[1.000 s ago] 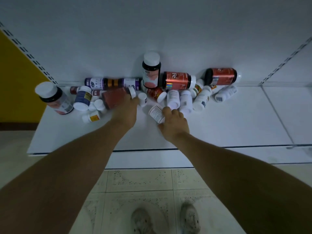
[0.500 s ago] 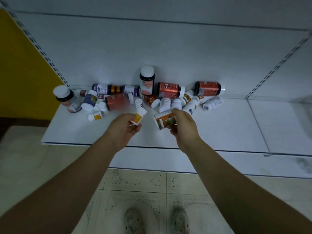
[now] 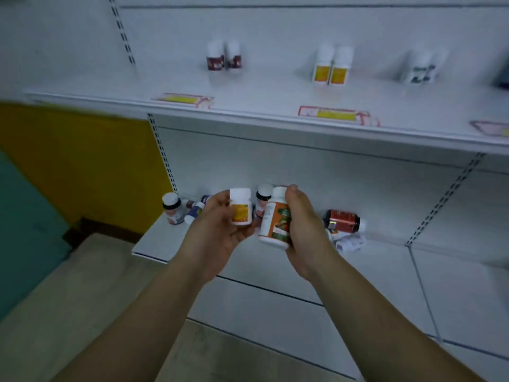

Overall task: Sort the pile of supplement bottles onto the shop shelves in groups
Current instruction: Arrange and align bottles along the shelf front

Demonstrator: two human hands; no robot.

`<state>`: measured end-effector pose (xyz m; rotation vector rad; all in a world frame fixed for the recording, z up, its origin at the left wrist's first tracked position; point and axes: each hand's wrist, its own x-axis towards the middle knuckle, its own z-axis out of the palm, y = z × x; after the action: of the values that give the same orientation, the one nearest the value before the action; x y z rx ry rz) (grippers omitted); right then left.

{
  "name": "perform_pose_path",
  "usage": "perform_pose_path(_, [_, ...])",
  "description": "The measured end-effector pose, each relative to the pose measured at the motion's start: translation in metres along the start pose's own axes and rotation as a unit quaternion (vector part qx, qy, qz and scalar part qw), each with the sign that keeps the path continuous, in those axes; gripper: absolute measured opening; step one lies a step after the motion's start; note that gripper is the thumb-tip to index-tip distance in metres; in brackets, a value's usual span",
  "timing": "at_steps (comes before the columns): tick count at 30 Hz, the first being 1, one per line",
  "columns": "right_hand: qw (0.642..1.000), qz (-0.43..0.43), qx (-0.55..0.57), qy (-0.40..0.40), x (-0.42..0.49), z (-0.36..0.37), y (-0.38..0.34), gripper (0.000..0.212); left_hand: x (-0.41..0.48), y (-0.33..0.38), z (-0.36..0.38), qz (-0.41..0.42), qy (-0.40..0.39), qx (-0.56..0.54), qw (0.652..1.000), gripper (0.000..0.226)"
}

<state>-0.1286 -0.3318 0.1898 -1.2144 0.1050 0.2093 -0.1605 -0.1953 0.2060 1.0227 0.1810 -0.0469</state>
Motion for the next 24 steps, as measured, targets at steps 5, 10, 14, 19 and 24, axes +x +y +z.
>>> perform_pose_path(5, [0.996, -0.048, -0.023, -0.065, -0.024, 0.012, -0.048, 0.039, -0.030, 0.039, 0.031, 0.076, -0.018, 0.039, 0.996, 0.045])
perform_pose_path(10, [0.990, -0.096, 0.022, -0.097, -0.048, 0.015, -0.093, 0.021, -0.043, 0.064, 0.062, 0.114, -0.080, 0.048, 0.989, 0.046])
perform_pose_path(14, [0.976, -0.194, 0.000, -0.100, -0.055, 0.013, -0.126, 0.019, -0.041, 0.080, 0.084, 0.133, -0.128, 0.058, 0.981, 0.049])
perform_pose_path(19, [0.962, -0.265, -0.051, -0.034, -0.045, 0.014, -0.168, 0.018, -0.015, 0.100, 0.104, 0.150, -0.151, 0.119, 0.970, 0.045])
perform_pose_path(24, [0.952, -0.287, -0.097, 0.047, -0.022, 0.010, -0.200, 0.021, 0.035, 0.127, 0.121, 0.194, -0.176, 0.307, 0.915, 0.043])
